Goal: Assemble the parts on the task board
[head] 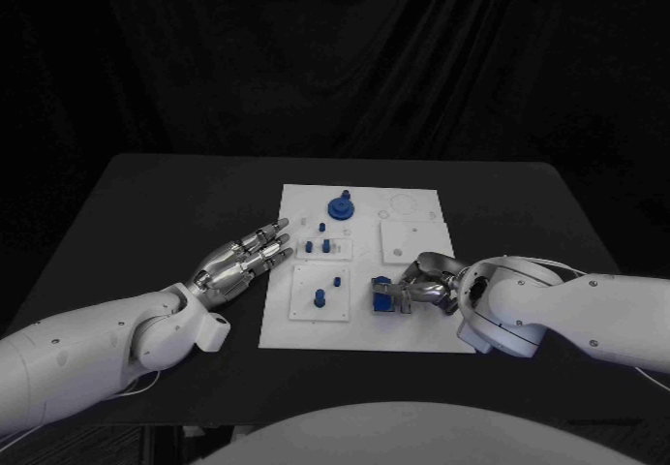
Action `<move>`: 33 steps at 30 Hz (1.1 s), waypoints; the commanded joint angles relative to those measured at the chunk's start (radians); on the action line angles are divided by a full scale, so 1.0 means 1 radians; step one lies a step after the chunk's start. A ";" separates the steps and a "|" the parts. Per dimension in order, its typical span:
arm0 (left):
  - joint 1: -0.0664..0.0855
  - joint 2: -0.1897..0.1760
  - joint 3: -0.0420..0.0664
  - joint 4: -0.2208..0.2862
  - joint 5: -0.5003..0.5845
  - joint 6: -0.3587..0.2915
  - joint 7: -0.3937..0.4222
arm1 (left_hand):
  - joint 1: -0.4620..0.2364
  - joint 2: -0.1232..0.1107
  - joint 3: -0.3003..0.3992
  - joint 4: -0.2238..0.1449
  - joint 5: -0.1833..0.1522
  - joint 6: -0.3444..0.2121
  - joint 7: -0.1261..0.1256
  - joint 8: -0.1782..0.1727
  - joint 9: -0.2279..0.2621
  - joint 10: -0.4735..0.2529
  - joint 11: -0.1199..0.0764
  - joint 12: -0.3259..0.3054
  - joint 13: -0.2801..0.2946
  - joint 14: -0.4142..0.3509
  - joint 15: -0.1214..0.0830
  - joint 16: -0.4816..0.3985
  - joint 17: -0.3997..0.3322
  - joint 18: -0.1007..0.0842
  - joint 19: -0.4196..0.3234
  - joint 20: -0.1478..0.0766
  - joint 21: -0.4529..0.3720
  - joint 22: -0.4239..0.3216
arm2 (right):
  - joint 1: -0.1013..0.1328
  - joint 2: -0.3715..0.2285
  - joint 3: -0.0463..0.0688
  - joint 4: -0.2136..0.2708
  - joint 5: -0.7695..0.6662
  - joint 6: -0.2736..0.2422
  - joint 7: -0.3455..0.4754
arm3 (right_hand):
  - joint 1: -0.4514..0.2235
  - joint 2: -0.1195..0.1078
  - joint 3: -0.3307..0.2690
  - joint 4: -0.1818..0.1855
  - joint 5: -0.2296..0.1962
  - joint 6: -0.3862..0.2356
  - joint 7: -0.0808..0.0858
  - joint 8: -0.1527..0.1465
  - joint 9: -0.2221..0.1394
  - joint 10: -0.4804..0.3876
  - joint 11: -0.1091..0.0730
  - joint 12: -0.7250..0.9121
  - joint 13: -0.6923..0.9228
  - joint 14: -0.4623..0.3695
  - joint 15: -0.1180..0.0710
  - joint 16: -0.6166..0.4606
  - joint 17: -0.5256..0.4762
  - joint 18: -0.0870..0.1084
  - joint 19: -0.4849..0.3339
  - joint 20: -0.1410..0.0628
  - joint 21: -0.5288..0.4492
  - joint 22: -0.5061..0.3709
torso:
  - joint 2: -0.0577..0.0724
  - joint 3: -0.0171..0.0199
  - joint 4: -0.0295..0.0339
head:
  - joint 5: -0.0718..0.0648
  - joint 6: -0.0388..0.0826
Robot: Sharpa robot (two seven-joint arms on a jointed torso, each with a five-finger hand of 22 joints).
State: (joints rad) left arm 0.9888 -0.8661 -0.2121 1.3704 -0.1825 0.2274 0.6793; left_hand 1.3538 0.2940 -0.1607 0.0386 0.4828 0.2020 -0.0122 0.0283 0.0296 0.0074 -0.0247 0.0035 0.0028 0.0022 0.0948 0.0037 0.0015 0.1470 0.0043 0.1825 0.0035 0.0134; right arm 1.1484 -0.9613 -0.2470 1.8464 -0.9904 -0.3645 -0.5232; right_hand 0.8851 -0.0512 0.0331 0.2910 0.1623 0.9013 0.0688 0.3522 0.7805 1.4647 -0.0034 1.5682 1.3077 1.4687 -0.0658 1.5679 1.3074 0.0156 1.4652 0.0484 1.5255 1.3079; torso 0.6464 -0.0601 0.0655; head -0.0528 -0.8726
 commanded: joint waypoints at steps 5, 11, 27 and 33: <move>-0.004 0.002 0.001 0.001 0.006 0.015 0.082 | 0.010 -0.003 0.007 -0.001 0.004 0.001 0.008 0.002 -0.001 -0.003 0.002 -0.002 -0.001 -0.002 0.006 -0.004 -0.001 0.013 -0.001 0.006 0.000 -0.002 | -0.003 -0.005 0.000 0.003 -0.024 -0.005 0.000 | -0.004 0.009 -0.013 0.000 -0.016 -0.005 0.003 0.008 -0.002 0.106 0.005 0.003 0.263 0.102 0.008 0.003 0.263 0.000 0.073 0.005 -0.006 0.242 | 0.000 0.0002 0.0000 | 0.004 0.000; -0.006 -0.001 0.001 0.003 0.006 0.014 0.082 | 0.010 -0.003 0.007 -0.001 0.004 0.001 0.008 0.002 -0.001 -0.003 0.002 -0.002 -0.001 -0.002 0.006 -0.004 -0.001 0.013 -0.001 0.006 0.000 -0.002 | -0.003 -0.025 0.000 0.016 -0.069 -0.040 0.038 | 0.079 0.025 -0.035 -0.010 0.080 -0.001 -0.001 0.024 0.000 0.106 0.001 0.003 0.263 0.102 0.005 0.003 0.263 -0.001 0.077 0.003 -0.001 0.244 | 0.000 0.0000 0.0000 | 0.009 0.000; -0.008 -0.004 0.001 0.005 0.006 0.014 0.081 | 0.010 -0.003 0.009 -0.001 0.004 0.000 0.008 0.002 -0.001 -0.002 0.001 -0.002 -0.001 -0.002 0.006 -0.004 -0.001 0.013 -0.001 0.006 0.000 -0.001 | -0.010 -0.065 -0.001 0.058 -0.197 -0.030 0.098 | 0.225 0.038 -0.131 -0.003 0.036 -0.049 -0.032 0.259 0.206 0.106 -0.026 0.003 0.263 0.102 -0.018 0.003 0.263 -0.005 0.085 -0.019 0.012 0.249 | 0.000 0.0002 -0.0008 | 0.012 0.000; -0.008 -0.004 0.001 0.004 0.006 0.015 0.080 | 0.011 -0.003 0.009 -0.002 0.004 0.000 0.008 0.002 -0.001 -0.002 0.001 -0.002 -0.001 -0.002 0.006 -0.004 -0.001 0.013 -0.001 0.007 0.000 -0.001 | -0.013 -0.065 -0.001 0.061 -0.202 -0.022 0.099 | 0.198 0.050 -0.154 -0.001 -0.008 -0.055 -0.037 0.287 0.237 0.106 -0.030 0.003 0.263 0.102 -0.022 0.003 0.263 -0.005 0.085 -0.022 0.012 0.249 | 0.000 -0.0001 -0.0004 | 0.013 0.000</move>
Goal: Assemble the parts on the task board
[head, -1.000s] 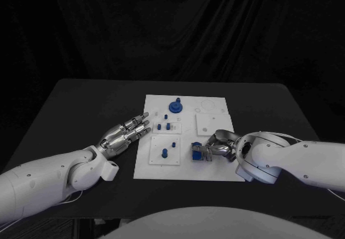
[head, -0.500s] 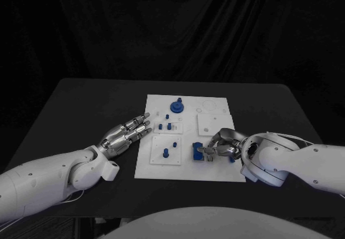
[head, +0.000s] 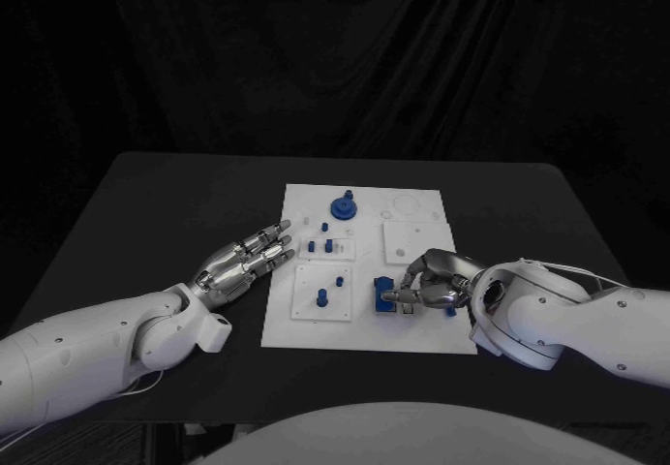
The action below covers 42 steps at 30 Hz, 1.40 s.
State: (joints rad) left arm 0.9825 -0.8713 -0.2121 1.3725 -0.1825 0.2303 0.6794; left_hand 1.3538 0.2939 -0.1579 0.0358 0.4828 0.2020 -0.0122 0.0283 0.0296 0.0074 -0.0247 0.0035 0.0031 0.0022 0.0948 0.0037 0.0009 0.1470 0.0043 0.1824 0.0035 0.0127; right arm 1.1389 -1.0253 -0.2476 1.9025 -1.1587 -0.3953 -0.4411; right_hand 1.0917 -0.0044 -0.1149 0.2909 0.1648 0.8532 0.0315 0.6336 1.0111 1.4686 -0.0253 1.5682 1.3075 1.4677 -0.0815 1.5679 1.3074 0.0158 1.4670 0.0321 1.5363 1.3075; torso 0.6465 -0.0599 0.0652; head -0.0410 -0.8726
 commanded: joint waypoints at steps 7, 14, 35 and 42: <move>-0.002 0.001 0.001 0.000 0.006 0.012 0.079 | 0.011 -0.003 0.007 0.001 0.004 0.000 0.008 0.002 -0.001 -0.002 0.001 -0.002 -0.001 -0.002 0.006 -0.004 -0.001 0.013 -0.001 0.007 0.000 -0.001 | -0.007 0.000 0.000 0.009 -0.035 0.029 0.011 | -0.015 0.007 -0.018 -0.003 -0.049 -0.003 -0.004 0.022 0.023 0.102 -0.012 0.003 0.263 0.103 -0.009 0.003 0.263 -0.006 0.083 -0.008 0.002 0.250 | 0.000 -0.0003 0.0008 | 0.003 0.000; -0.003 0.002 0.001 -0.001 0.006 0.013 0.080 | 0.011 -0.003 0.008 0.001 0.004 0.001 0.008 0.002 -0.001 -0.002 0.001 -0.002 -0.001 -0.002 0.006 -0.004 -0.001 0.013 -0.001 0.007 0.000 -0.001 | -0.013 0.002 0.000 0.004 -0.035 0.051 0.003 | 0.027 0.007 -0.014 -0.015 -0.030 -0.002 -0.008 0.037 0.040 0.102 -0.016 0.003 0.263 0.103 -0.013 0.003 0.263 -0.006 0.084 -0.012 0.002 0.250 | 0.000 -0.0002 0.0007 | 0.001 0.000; -0.004 0.005 0.001 -0.006 0.006 0.020 0.073 | 0.010 -0.007 0.008 -0.002 0.005 0.001 0.009 0.002 0.000 -0.002 0.001 -0.002 -0.001 -0.002 0.006 -0.004 -0.001 0.013 -0.001 0.007 0.000 -0.001 | -0.017 0.008 0.000 -0.012 -0.044 0.013 -0.003 | 0.131 0.055 0.009 -0.005 0.324 -0.003 -0.023 0.031 0.057 0.102 -0.030 0.003 0.263 0.103 -0.026 0.003 0.263 -0.008 0.087 -0.025 0.008 0.253 | 0.000 0.0000 0.0007 | 0.003 0.000; -0.005 0.005 0.001 -0.007 0.006 0.021 0.072 | 0.010 -0.007 0.008 -0.002 0.005 0.001 0.009 0.002 0.000 -0.002 0.001 -0.002 -0.001 -0.002 0.006 -0.004 -0.001 0.013 -0.001 0.007 0.000 -0.001 | -0.017 0.008 0.000 -0.014 -0.045 0.051 -0.017 | 0.170 0.037 0.018 -0.021 0.337 -0.014 -0.022 0.019 0.053 0.102 -0.030 0.003 0.263 0.103 -0.026 0.003 0.263 -0.005 0.082 -0.026 0.000 0.249 | 0.000 -0.0003 0.0004 | 0.006 0.000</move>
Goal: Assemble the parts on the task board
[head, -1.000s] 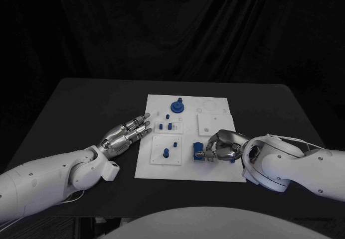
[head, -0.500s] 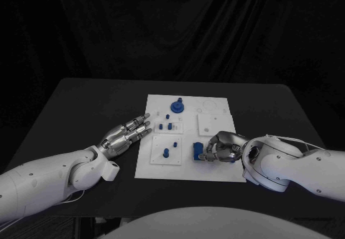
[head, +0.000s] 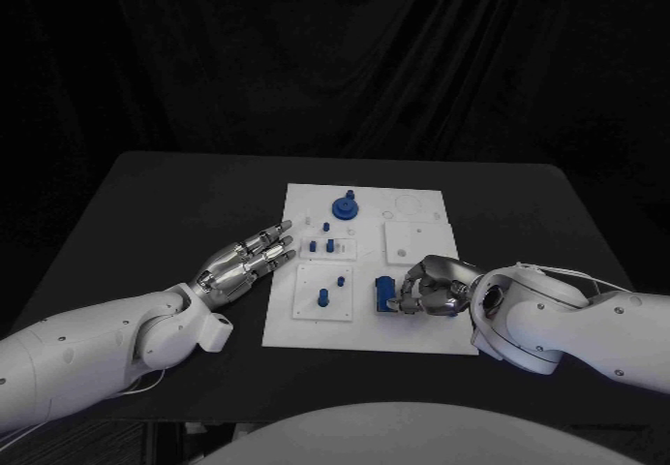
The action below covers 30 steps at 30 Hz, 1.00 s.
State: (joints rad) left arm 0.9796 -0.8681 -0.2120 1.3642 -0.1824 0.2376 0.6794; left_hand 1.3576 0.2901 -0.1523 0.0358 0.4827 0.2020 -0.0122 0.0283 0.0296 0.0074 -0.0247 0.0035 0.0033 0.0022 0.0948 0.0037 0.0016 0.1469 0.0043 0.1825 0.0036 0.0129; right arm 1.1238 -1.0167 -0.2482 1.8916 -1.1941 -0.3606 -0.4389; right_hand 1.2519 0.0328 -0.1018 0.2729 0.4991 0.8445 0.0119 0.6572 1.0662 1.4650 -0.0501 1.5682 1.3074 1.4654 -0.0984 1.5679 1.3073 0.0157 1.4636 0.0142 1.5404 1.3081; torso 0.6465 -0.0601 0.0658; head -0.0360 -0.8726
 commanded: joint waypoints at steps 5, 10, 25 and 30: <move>-0.002 0.003 0.001 0.001 0.006 0.014 0.071 | 0.006 -0.003 0.003 -0.002 0.005 0.001 0.009 0.002 0.000 -0.002 0.001 -0.002 -0.002 -0.002 0.006 -0.004 -0.002 0.013 -0.001 0.007 0.000 -0.001 | -0.003 0.003 0.001 -0.006 -0.013 0.057 -0.034 | 0.023 -0.015 -0.002 -0.002 -0.086 -0.008 0.007 -0.016 -0.006 0.106 0.003 0.003 0.263 0.105 -0.003 0.003 0.263 -0.003 0.082 -0.003 -0.010 0.246 | 0.000 -0.0001 0.0001 | 0.002 0.000; -0.002 0.003 0.001 0.001 0.006 0.015 0.071 | 0.006 -0.002 0.003 -0.002 0.006 0.001 0.009 0.002 0.000 -0.002 0.001 -0.002 -0.002 -0.002 0.006 -0.004 -0.002 0.013 -0.001 0.007 0.000 -0.001 | -0.008 0.006 0.001 -0.010 -0.021 0.070 -0.041 | -0.001 -0.028 -0.038 0.007 -0.278 0.001 0.014 -0.007 0.003 0.106 0.010 0.003 0.263 0.105 0.004 0.003 0.263 -0.003 0.082 0.004 -0.010 0.246 | 0.000 -0.0001 0.0001 | 0.004 0.000; -0.003 0.000 0.001 0.004 0.006 0.012 0.076 | 0.006 -0.002 0.004 -0.003 0.007 0.001 0.009 0.002 0.000 -0.002 0.001 -0.002 -0.002 -0.002 0.006 -0.004 -0.002 0.013 -0.001 0.007 0.000 -0.001 | -0.013 -0.018 0.001 0.003 -0.027 -0.007 -0.016 | -0.075 -0.054 -0.073 0.018 -0.450 0.007 0.011 0.008 0.019 0.106 0.008 0.003 0.263 0.105 0.003 0.003 0.263 -0.005 0.086 0.004 -0.004 0.249 | 0.000 0.0000 0.0000 | 0.007 0.000; -0.003 -0.003 0.001 0.006 0.006 0.007 0.077 | 0.006 -0.001 0.005 -0.004 0.008 0.002 0.009 0.002 0.000 -0.002 0.001 -0.002 -0.001 -0.002 0.006 -0.004 -0.002 0.013 -0.001 0.006 0.000 -0.001 | 0.002 -0.068 0.002 0.040 -0.040 -0.043 -0.016 | -0.091 -0.046 -0.064 0.018 -0.446 0.000 0.012 -0.004 0.011 0.106 0.008 0.003 0.263 0.105 0.002 0.003 0.263 -0.006 0.088 0.003 0.000 0.250 | 0.000 -0.0001 -0.0001 | 0.006 0.000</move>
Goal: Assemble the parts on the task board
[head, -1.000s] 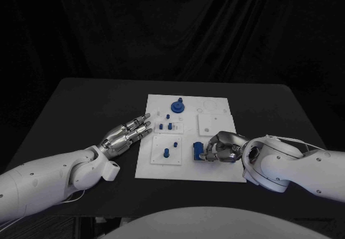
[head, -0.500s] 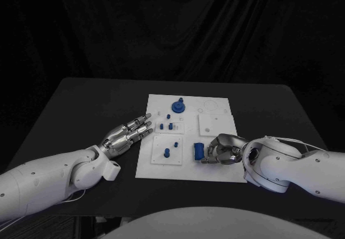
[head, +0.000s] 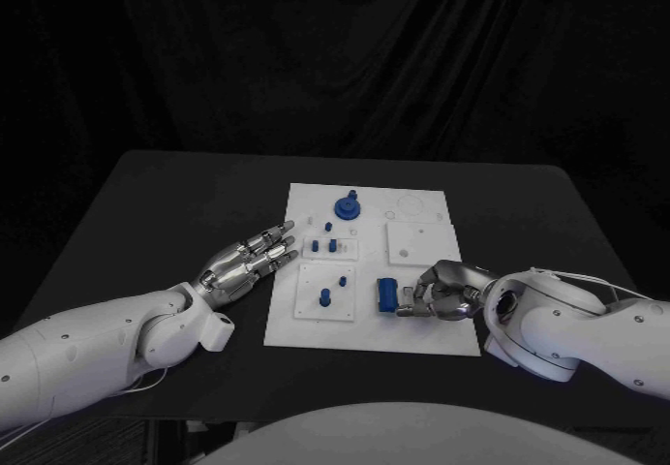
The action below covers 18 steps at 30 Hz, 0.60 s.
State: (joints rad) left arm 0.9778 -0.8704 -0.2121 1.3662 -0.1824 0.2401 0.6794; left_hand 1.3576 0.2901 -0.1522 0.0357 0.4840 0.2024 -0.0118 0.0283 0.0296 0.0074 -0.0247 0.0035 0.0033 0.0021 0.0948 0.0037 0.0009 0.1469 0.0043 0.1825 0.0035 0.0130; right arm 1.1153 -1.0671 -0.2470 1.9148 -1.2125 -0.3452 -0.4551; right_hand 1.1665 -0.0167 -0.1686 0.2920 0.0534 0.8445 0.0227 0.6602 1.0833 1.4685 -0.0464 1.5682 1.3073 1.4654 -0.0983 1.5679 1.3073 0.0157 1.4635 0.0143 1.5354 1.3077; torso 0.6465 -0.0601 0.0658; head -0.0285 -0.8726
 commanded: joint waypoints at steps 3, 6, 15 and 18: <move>-0.002 -0.002 0.001 0.005 0.006 0.002 0.077 | 0.006 -0.001 0.005 -0.004 0.007 0.002 0.008 0.002 0.000 -0.002 0.001 -0.002 -0.001 -0.002 0.006 -0.004 -0.001 0.013 -0.001 0.006 0.000 -0.001 | 0.037 -0.052 0.000 0.040 -0.048 -0.065 -0.014 | -0.016 0.013 0.008 -0.001 0.006 0.003 0.002 -0.018 -0.017 0.102 0.005 0.003 0.263 0.105 0.003 0.003 0.263 -0.008 0.091 0.003 0.010 0.253 | 0.000 -0.0001 -0.0005 | -0.003 0.000; -0.002 -0.001 0.001 0.006 0.006 -0.001 0.076 | 0.006 -0.001 0.006 -0.005 0.008 0.003 0.008 0.003 0.000 -0.001 0.001 -0.001 -0.001 -0.002 0.006 -0.004 -0.001 0.013 -0.001 0.006 0.000 -0.001 | 0.065 -0.085 0.000 0.060 -0.065 -0.060 -0.032 | -0.035 0.015 0.009 0.000 0.006 0.013 0.001 -0.024 -0.026 0.102 0.005 0.003 0.263 0.105 0.002 0.003 0.263 -0.010 0.096 0.003 0.016 0.255 | 0.000 -0.0002 0.0002 | -0.006 0.000; -0.002 0.001 0.001 0.009 0.006 -0.007 0.078 | 0.007 -0.002 0.006 -0.006 0.009 0.004 0.008 0.003 0.000 -0.001 0.001 -0.001 -0.001 -0.002 0.005 -0.004 -0.001 0.013 -0.001 0.006 0.000 -0.001 | 0.108 -0.145 -0.001 0.043 -0.174 0.049 -0.134 | -0.006 0.052 0.025 -0.008 0.323 0.053 -0.004 -0.106 -0.094 0.102 0.000 0.003 0.263 0.105 -0.004 0.003 0.263 -0.016 0.107 -0.003 0.035 0.263 | 0.000 -0.0002 -0.0002 | -0.020 0.000; -0.002 0.000 0.001 0.010 0.006 -0.008 0.080 | 0.007 -0.002 0.008 -0.008 0.012 0.005 0.006 0.003 0.000 0.000 0.001 -0.001 -0.001 -0.002 0.005 -0.004 -0.001 0.013 -0.001 0.006 0.000 -0.001 | 0.107 -0.149 -0.001 0.030 -0.209 0.076 -0.159 | 0.012 0.052 0.029 -0.009 0.359 0.054 -0.001 -0.129 -0.109 0.102 0.002 0.003 0.263 0.105 -0.002 0.003 0.263 -0.016 0.107 -0.002 0.035 0.263 | 0.000 -0.0006 0.0013 | -0.024 0.000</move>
State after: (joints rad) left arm 0.9776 -0.8715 -0.2120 1.3723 -0.1824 0.2364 0.6794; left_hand 1.3576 0.2901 -0.1468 0.0303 0.4932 0.2056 -0.0086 0.0283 0.0296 0.0074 -0.0247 0.0035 0.0034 0.0021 0.0948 0.0037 0.0014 0.1469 0.0043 0.1825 0.0035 0.0130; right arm 1.2220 -1.2151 -0.2482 1.9469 -1.3424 -0.3294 -0.5413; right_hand 1.1704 0.0353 -0.1444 0.2826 0.4091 0.8911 0.0189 0.5333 0.9756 1.4685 -0.0464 1.5682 1.3073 1.4654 -0.0983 1.5679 1.3073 0.0157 1.4635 0.0143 1.5683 1.3076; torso 0.6464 -0.0603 0.0659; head -0.0499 -0.8726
